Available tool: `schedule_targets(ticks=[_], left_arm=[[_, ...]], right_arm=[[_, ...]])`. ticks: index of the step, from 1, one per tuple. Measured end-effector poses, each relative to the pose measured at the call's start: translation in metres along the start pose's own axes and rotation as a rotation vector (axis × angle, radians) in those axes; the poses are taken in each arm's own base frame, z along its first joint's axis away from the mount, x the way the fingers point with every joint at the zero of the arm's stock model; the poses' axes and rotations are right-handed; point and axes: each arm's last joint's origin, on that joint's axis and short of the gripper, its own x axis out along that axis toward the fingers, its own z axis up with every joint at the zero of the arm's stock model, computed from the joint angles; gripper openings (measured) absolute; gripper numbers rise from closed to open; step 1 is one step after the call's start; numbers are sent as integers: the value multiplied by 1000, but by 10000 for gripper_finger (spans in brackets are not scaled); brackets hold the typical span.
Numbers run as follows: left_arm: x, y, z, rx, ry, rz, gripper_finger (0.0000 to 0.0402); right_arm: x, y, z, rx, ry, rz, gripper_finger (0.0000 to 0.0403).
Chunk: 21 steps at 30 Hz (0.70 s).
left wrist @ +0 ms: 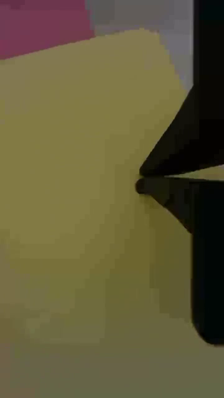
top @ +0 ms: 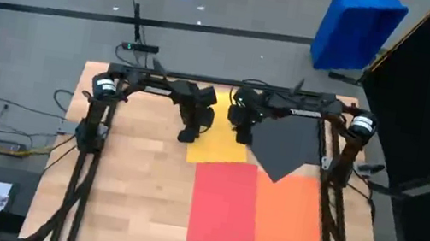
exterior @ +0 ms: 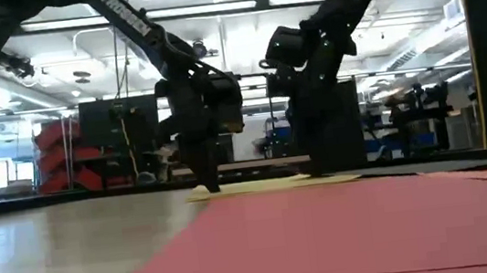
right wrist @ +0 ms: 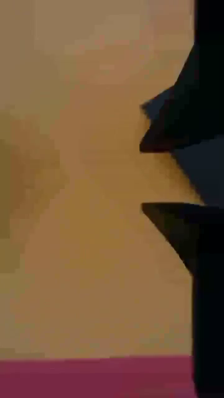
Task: Organize paper
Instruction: Stack the black the paper on top of the black paper
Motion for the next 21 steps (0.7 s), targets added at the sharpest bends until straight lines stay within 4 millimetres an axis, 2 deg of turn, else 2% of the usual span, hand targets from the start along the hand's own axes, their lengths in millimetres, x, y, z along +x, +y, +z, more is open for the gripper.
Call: schedule_targets(ticks=[4,10,21], left_arm=[[0,0,0,-1,2,2,0],[0,0,0,-3,3,5,0],[0,1,1,-1,-5,7,0]], right_arm=[[19,4,-4,-1,50,13,114],[32,-1,-15,26,140,-41,114],[25,-37,-33,267,171,-154,114]])
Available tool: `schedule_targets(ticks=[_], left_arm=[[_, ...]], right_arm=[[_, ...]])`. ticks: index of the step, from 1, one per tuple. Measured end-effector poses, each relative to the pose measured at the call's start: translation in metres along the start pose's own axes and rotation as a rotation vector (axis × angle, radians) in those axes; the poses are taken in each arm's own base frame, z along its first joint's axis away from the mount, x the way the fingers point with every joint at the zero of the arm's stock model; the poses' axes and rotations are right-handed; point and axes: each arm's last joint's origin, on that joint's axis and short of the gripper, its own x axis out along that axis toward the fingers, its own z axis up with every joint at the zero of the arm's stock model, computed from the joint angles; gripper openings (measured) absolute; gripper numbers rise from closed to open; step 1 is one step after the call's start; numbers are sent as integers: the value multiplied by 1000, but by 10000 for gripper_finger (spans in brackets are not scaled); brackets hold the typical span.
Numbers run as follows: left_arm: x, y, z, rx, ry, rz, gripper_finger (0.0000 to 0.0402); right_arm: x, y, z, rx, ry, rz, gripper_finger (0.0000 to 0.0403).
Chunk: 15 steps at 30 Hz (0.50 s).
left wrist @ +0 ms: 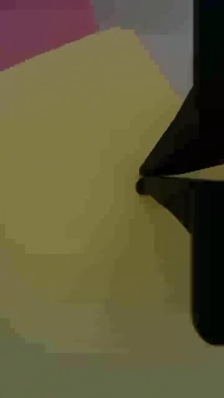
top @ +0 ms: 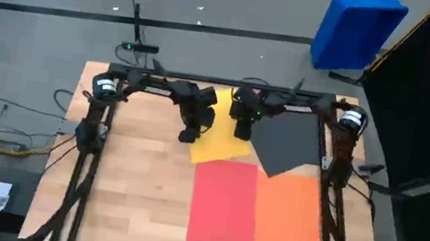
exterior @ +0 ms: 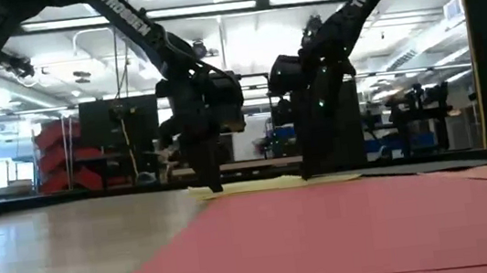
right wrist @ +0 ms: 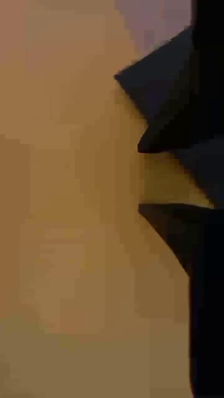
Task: Organize paper
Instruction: Stack the black the paper on top of the black paper
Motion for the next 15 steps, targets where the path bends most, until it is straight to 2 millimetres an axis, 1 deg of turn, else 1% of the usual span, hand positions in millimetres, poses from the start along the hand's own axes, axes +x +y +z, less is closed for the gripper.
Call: schedule_targets(ticks=[3,15], left_arm=[[0,0,0,0,0,-1,0],[0,0,0,-1,1,-2,0]], right_arm=[[0,-7,-2,43,11,-25,114],[-3,-27,-14,97,90,-109,112]])
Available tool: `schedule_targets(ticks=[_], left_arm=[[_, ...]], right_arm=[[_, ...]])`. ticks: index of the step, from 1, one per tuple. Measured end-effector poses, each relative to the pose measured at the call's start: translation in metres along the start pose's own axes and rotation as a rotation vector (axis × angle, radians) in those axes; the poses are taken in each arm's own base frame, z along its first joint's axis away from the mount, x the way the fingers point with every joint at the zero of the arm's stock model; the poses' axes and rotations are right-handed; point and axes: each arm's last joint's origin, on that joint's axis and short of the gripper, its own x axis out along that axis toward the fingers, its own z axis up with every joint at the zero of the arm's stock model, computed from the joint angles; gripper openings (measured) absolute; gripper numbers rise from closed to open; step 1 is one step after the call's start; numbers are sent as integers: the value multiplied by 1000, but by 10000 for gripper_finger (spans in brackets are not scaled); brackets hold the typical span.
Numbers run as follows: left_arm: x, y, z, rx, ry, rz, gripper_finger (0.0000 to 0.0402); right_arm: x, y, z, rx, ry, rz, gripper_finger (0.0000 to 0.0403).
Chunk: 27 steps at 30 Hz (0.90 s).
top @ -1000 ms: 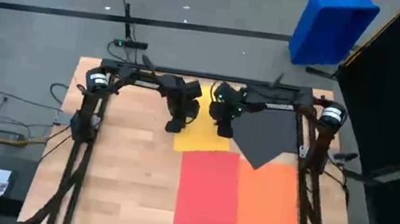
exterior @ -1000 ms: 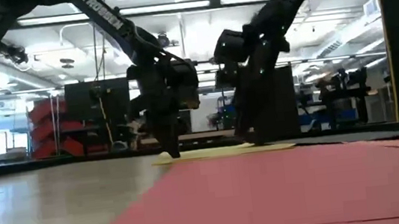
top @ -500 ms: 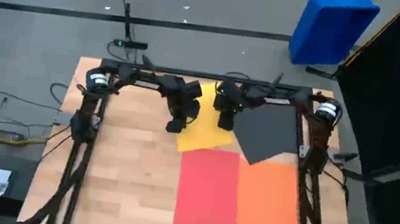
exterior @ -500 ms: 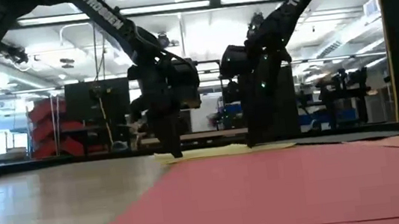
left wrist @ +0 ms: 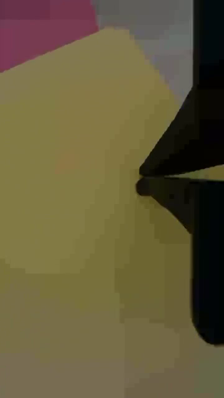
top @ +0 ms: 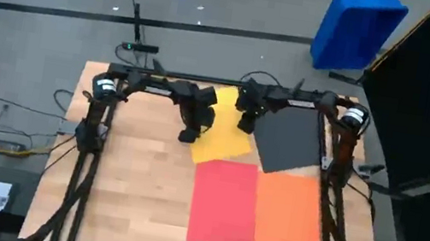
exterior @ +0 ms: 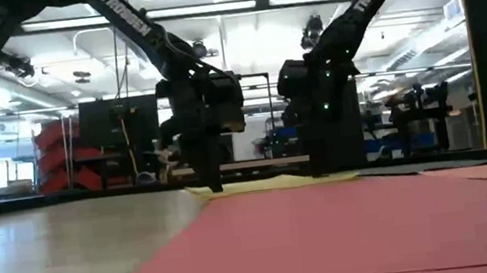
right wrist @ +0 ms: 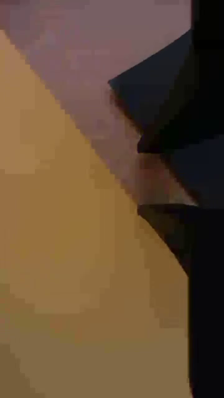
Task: Organize paper
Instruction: Stack the black the paper on top of the black paper
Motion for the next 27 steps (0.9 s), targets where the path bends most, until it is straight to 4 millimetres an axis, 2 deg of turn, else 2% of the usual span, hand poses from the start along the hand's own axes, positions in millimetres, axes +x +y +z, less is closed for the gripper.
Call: schedule_targets(ticks=[7,14,27], left_arm=[[0,0,0,0,0,-1,0],[0,0,0,-1,0,-1,0],[0,0,0,-2,0,-2,0]], right_arm=[[0,-11,-9,38,66,-29,112],[-1,-21,-15,63,132,-139,112],[-5,-27,-19,62,176,-262,112]])
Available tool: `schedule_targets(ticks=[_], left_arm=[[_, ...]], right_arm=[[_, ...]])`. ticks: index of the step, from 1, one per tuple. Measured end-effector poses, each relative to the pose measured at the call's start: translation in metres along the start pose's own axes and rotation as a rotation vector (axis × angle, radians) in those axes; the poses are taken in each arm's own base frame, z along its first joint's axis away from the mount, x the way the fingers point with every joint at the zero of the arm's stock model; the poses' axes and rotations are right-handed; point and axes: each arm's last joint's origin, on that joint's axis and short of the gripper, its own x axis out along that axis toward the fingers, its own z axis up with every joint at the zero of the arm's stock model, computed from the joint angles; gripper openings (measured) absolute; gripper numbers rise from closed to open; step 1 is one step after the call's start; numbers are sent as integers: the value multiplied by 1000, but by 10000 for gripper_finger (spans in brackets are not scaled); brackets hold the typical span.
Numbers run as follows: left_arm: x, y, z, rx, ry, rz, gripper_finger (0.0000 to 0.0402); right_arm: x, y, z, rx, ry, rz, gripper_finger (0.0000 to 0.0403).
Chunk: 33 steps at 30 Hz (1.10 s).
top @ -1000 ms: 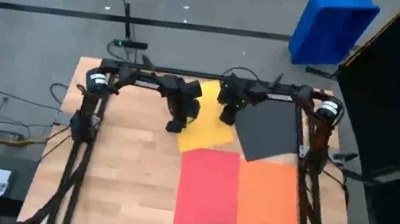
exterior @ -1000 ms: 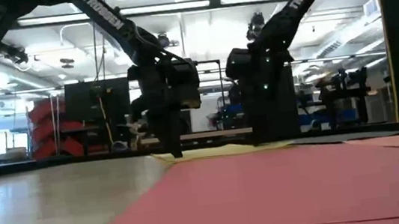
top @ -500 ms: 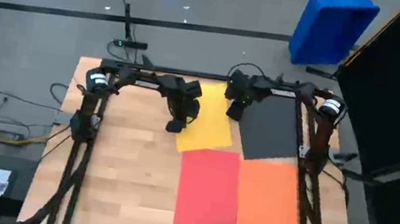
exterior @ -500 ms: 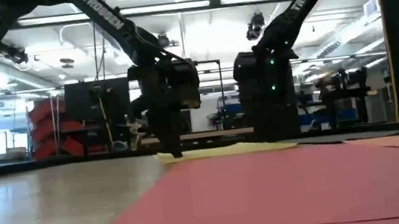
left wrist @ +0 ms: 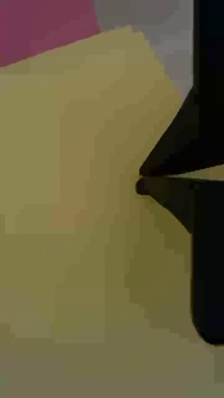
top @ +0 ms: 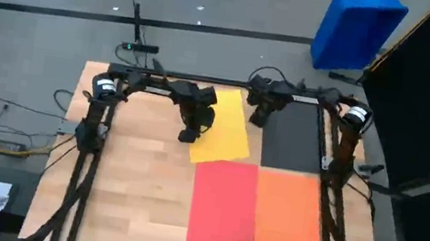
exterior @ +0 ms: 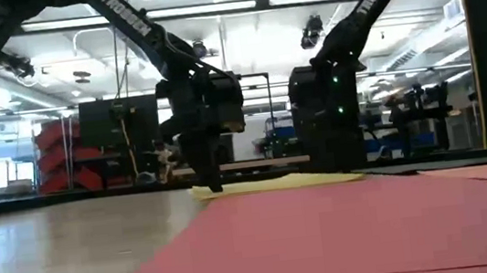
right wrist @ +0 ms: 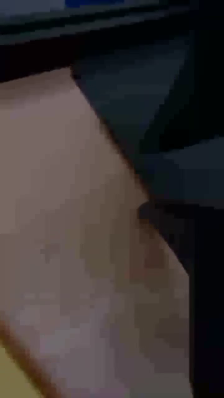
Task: Organize paper
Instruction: Stack the black the paper on top of the black paper
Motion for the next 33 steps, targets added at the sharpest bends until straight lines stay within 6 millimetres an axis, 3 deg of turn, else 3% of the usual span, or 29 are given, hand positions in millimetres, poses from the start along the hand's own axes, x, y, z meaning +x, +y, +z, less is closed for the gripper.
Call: schedule_targets(ticks=[3,6,10,13,16,19,24,29,33], left_arm=[[0,0,0,0,0,0,0],[0,0,0,0,0,0,0],[0,0,0,0,0,0,0],[0,0,0,0,0,1,0],[0,0,0,1,-2,1,0],[0,0,0,1,-3,2,0],[0,0,0,2,-5,3,0],[0,0,1,1,-7,3,0],[0,0,1,1,-7,2,0]], right_arm=[[-15,-4,-3,10,-35,42,112],[-50,-14,-4,46,-150,88,112],[-91,-18,-22,59,-179,133,112],[-118,-9,-42,76,-183,195,112],[-130,15,-70,22,-179,274,108],[-130,41,-105,-17,-173,385,99],[-113,78,-152,-30,-91,518,75],[-120,91,-152,-1,-101,549,70],[-116,94,-158,184,59,549,39]])
